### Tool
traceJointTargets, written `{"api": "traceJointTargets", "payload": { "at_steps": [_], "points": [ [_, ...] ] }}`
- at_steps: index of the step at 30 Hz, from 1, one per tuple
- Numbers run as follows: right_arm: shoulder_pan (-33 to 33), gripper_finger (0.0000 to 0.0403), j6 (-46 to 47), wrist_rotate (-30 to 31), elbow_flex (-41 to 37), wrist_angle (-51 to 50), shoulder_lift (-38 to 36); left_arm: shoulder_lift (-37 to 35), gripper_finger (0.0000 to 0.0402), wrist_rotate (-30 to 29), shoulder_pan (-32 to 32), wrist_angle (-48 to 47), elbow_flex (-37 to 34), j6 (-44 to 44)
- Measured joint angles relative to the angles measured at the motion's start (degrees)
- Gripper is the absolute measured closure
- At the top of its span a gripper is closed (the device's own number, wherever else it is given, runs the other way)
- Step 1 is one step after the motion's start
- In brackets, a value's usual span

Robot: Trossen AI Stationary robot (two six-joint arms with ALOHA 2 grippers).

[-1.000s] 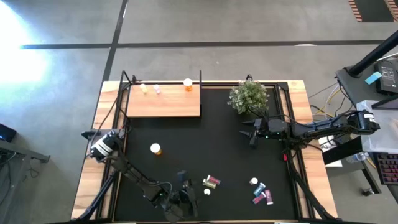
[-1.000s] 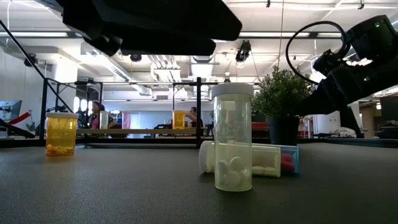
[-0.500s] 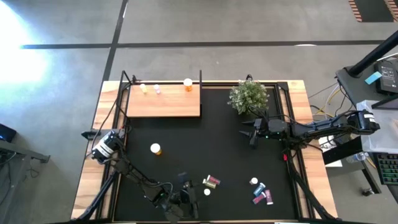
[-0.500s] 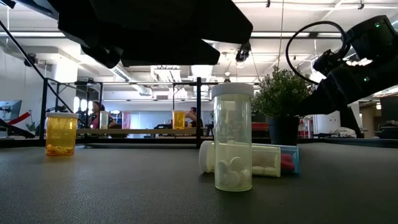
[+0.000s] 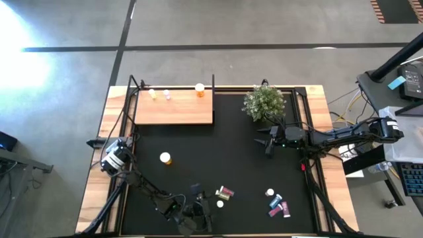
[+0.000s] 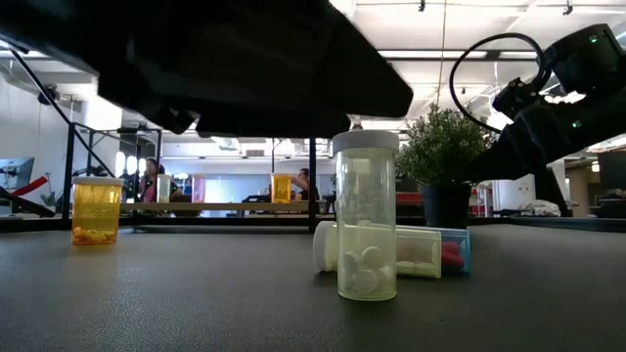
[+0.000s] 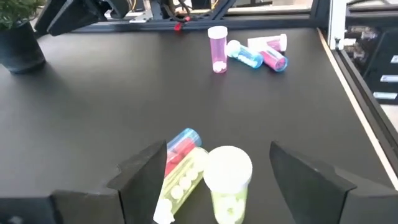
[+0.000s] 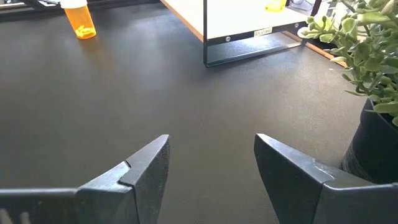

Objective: Pick and place medicine bottles onto shelf by color
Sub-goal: Put the bottom yellow medicine bottle on the shelf aligned with the other yellow medicine bottle

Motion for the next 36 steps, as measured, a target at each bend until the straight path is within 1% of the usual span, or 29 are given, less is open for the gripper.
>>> {"api": "traceJointTargets", "payload": {
  "at_steps": [4, 8, 10, 14, 21, 33, 36],
  "points": [
    [0.0, 0.0179, 0.0, 0.0, 0.0, 0.0, 0.0, 0.0, 0.0133, 0.1, 0.4, 0.0, 0.0, -0.1],
    [0.0, 0.0179, 0.0, 0.0, 0.0, 0.0, 0.0, 0.0, 0.0133, 1.7, 0.6, 0.4, -0.7, -3.3],
    [0.0, 0.0179, 0.0, 0.0, 0.0, 0.0, 0.0, 0.0, 0.0133, 1.9, 0.6, 0.6, -1.2, -3.5],
    [0.0, 0.0179, 0.0, 0.0, 0.0, 0.0, 0.0, -0.1, 0.0133, 1.9, 0.6, 4.3, -2.4, -3.5],
    [0.0, 0.0179, 0.0, 0.0, 0.0, 0.0, 0.0, -0.1, 0.0134, 2.0, 0.7, 4.7, -3.1, -3.2],
    [0.0, 0.0179, 0.0, 0.0, 0.0, 0.0, 0.0, -0.1, 0.0134, 6.9, 1.9, 3.9, -3.6, -3.0],
    [0.0, 0.0179, 0.0, 0.0, 0.0, 0.0, 0.0, -0.1, 0.0141, 8.4, 2.4, 3.6, -3.6, -3.0]
  ]
}}
